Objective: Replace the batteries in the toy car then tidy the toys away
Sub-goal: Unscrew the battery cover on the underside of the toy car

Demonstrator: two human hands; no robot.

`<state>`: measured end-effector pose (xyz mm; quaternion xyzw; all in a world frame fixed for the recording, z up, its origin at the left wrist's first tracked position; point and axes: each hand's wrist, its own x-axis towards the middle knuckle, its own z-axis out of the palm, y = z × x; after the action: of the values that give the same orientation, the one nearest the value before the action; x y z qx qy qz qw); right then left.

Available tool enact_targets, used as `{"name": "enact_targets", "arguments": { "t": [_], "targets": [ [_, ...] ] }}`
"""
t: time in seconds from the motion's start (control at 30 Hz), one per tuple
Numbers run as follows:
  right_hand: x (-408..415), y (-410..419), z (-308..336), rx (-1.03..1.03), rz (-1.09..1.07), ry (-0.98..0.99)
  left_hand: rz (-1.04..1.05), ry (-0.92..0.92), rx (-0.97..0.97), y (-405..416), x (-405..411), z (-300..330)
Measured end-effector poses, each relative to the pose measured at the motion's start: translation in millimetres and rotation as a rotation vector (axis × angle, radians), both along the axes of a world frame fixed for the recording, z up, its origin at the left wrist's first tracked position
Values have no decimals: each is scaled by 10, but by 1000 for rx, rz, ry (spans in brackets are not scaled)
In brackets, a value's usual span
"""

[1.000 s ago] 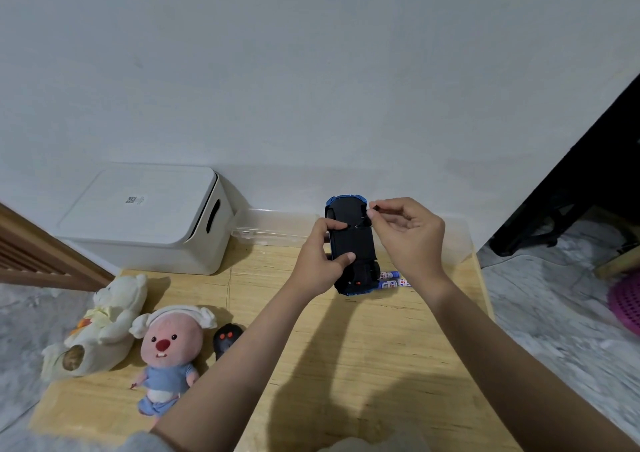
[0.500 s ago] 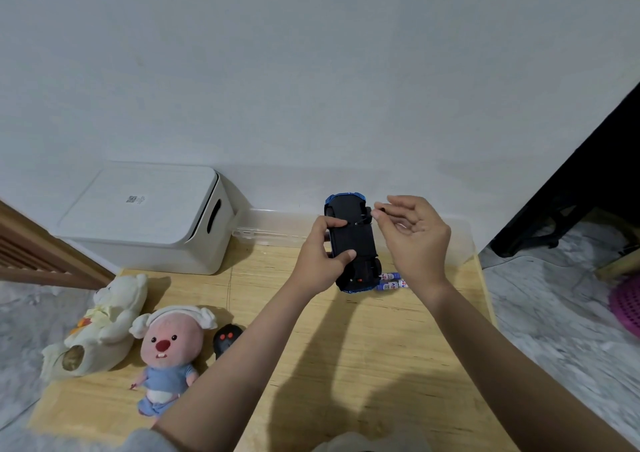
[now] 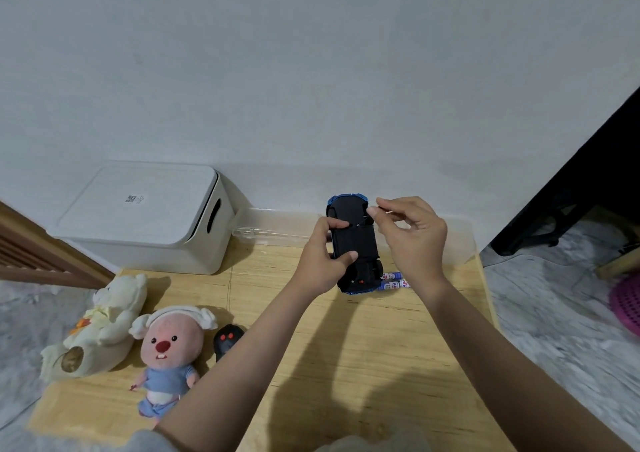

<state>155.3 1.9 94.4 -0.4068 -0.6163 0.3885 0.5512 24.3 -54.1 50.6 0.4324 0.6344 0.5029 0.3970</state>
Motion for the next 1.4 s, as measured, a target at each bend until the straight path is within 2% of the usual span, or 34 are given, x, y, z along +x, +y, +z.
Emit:
{"name": "enact_targets", "arguments": {
  "t": [0.23, 0.53, 0.73, 0.9, 1.2, 1.4],
  "targets": [
    [-48, -21, 40, -126, -42, 86, 0, 4, 1, 9, -7, 30],
    [-62, -52, -5, -94, 6, 72, 3, 2, -15, -19, 10, -17],
    [-48, -63, -52, -10, 4, 25, 11, 16, -18, -21, -8, -5],
    [-66, -39, -76, 183, -83, -39, 10, 22, -19, -19, 7, -3],
    [-50, -53, -46, 17, 25, 38, 27, 8, -28, -41, -11, 7],
    [-49, -58, -35, 5, 43, 59, 34, 9, -28, -46, -6, 43]
  ]
}}
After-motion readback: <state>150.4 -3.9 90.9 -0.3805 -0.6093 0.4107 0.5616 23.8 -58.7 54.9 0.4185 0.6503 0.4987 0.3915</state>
